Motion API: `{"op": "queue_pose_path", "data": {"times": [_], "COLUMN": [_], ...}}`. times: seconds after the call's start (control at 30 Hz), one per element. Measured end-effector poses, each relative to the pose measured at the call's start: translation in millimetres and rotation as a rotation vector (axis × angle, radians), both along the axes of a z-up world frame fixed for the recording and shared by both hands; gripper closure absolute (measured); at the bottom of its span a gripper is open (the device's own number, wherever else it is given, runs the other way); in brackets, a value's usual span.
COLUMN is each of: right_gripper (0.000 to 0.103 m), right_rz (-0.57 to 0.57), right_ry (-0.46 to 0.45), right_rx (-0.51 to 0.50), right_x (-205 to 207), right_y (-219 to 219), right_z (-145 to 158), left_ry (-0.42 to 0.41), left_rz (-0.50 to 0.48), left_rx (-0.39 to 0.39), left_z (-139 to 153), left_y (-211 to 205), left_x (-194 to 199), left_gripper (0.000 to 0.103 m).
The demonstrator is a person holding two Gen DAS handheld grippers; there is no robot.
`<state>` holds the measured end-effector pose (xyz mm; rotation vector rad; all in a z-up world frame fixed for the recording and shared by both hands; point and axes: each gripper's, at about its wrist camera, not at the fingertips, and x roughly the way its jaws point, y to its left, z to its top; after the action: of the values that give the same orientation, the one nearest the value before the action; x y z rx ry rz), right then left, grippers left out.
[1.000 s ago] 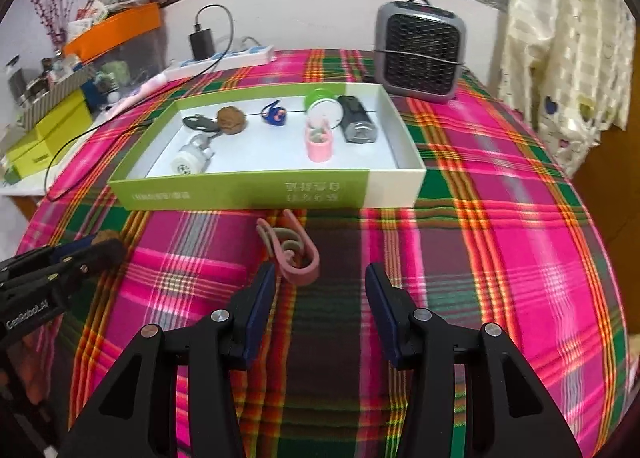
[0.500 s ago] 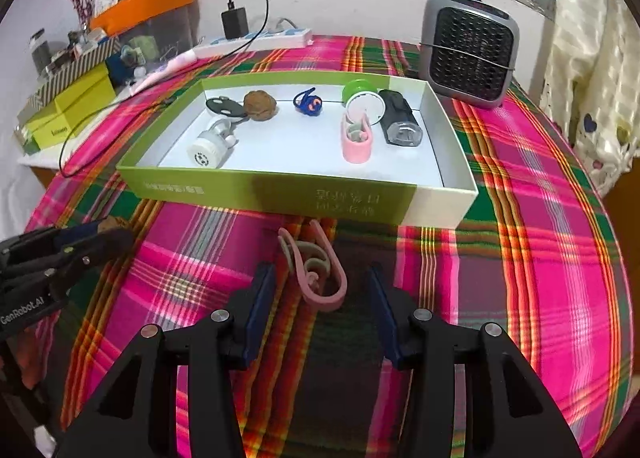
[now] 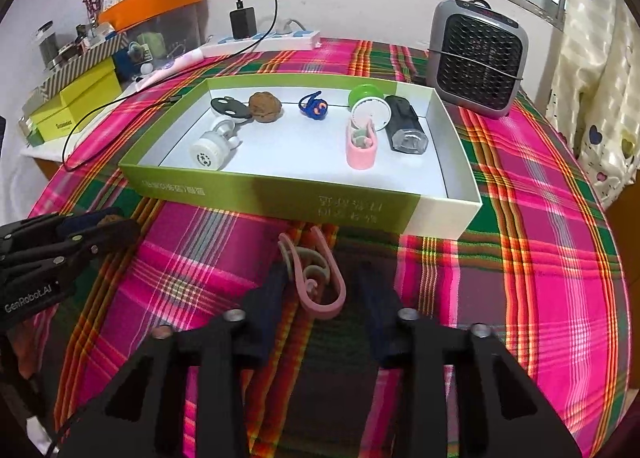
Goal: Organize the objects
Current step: 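Grasp the pink plastic clip with the right tool while the left tool holds the cork lid, then carry the cork lid with the left tool while the right tool carries the pink clip to the tray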
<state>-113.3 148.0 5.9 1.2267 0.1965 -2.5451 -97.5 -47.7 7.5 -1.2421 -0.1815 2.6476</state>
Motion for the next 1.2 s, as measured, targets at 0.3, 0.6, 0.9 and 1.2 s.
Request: {"op": "queue_pose_path", "data": {"times": [0.3,0.6,0.9,1.2], "right_gripper": [0.077,0.077,0.077,0.077], "right_rz": [0.004,0.013,0.034,0.049], "right_ry": [-0.003,-0.005,0.011,0.041], "right_rx": [-0.021,-0.041,-0.062,-0.092], "right_x": [1,3,8,13], "right_y": [3,4,4,4], "right_z": [0,1,9,25], "left_ry": [-0.001,-0.002,0.027,0.050], "left_rz": [0.007,0.004,-0.013,-0.030], "left_rx": [-0.014,-0.016,-0.010,0.008], "left_z": [1,1,13,27], "left_y": [2,4,11,15], "left_x": [-1,1,7,5], "left_gripper": [0.074,0.074,0.074,0.074]}}
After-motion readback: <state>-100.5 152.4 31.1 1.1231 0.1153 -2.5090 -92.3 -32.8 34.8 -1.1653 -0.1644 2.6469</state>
